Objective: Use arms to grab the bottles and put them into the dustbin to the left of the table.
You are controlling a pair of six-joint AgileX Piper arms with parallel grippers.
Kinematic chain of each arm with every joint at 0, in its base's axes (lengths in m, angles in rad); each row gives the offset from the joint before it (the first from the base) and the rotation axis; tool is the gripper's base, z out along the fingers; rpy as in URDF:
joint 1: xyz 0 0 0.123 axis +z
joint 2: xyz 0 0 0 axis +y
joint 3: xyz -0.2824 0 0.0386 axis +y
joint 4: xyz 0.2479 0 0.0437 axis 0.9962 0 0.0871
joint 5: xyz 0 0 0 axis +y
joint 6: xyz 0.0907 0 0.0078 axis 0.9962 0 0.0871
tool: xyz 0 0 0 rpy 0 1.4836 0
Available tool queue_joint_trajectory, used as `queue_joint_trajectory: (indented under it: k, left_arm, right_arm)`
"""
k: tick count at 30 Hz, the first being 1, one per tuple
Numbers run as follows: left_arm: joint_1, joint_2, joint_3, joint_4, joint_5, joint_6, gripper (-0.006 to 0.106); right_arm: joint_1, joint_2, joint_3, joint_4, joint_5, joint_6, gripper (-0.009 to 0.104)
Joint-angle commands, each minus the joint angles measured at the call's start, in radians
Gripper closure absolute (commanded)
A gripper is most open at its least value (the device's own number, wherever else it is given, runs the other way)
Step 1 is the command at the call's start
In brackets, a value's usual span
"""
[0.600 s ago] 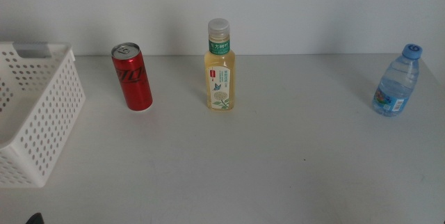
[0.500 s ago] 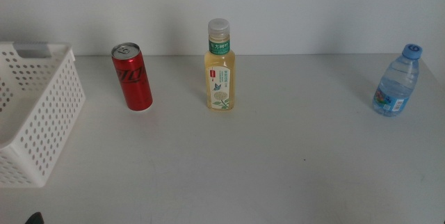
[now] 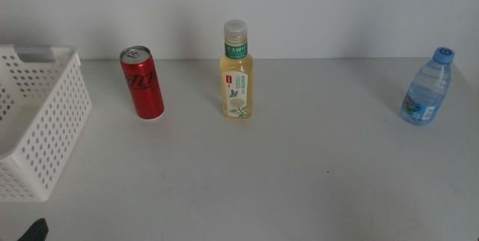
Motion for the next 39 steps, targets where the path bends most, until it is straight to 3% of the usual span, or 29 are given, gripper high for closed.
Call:
queue_joint_trajectory:
  k: [1,6,28,39]
  left_arm:
    - [-0.009,0.092,-0.075,-0.011,-0.086,-0.016,0.019]
    - [-0.059,0.281,-0.144,-0.015,-0.144,-0.017,0.019]
    - [-0.098,1.09,-0.149,-0.014,-1.184,-0.043,0.019]
    - [-0.098,1.397,-0.149,0.012,-1.531,-0.131,0.019]
  right_arm:
    - [-0.005,-0.021,-0.009,-0.005,-0.056,-0.01,0.001]
    - [-0.005,-0.021,-0.009,-0.005,-0.056,-0.01,0.001]
    - [-0.005,-0.021,-0.009,-0.005,-0.056,-0.01,0.001]
    - [-0.005,-0.021,-0.009,-0.005,-0.056,-0.01,0.001]
